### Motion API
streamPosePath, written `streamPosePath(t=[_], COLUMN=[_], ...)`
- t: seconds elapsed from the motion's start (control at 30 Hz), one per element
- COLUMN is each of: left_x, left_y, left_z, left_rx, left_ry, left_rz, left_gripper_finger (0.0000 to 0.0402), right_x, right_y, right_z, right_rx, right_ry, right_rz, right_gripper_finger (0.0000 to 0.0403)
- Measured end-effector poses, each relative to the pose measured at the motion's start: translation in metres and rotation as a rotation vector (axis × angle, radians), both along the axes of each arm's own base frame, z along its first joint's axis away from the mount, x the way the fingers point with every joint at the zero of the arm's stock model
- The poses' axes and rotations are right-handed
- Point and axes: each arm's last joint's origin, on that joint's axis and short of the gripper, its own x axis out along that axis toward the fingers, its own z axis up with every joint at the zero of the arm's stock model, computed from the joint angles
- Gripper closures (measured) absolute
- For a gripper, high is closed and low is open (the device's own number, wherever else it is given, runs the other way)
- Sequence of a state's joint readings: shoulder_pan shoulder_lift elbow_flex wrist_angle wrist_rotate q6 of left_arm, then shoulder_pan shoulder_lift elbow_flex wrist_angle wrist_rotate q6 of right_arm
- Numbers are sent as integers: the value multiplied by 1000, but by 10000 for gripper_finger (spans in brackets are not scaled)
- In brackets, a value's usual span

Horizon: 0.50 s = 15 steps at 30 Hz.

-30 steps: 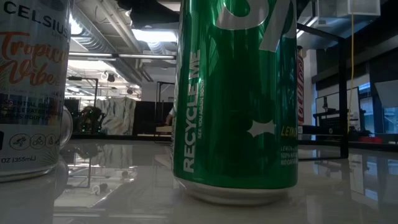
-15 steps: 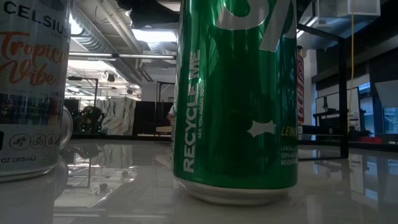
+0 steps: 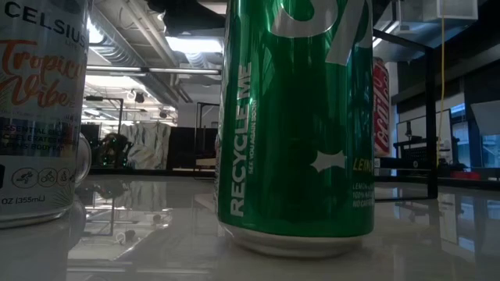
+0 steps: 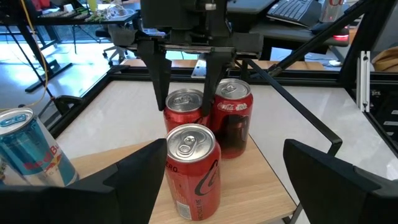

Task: Place canned beverage on shelf
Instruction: Put the red and black soda can on the shelf aligned with the other red and black soda can

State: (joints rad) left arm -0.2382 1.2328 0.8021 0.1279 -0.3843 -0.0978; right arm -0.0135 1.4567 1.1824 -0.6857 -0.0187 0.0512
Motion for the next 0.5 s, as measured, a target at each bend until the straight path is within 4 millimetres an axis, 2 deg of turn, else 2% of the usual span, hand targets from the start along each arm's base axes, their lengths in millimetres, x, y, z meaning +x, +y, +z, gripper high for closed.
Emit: streamPosePath(t=[0.23,0.5], left_x=[0,0], left_y=[0,0], left_z=[0,0], left_rx=[0,0], left_ry=[0,0], left_rz=[0,0], left_gripper_finger=[90,90], right_x=[1,3], right_y=[0,0], right_z=[0,0], right_rx=[-16,-21], right_ry=[-12,-26], right_rz=[32,32], right_gripper_finger=[152,130])
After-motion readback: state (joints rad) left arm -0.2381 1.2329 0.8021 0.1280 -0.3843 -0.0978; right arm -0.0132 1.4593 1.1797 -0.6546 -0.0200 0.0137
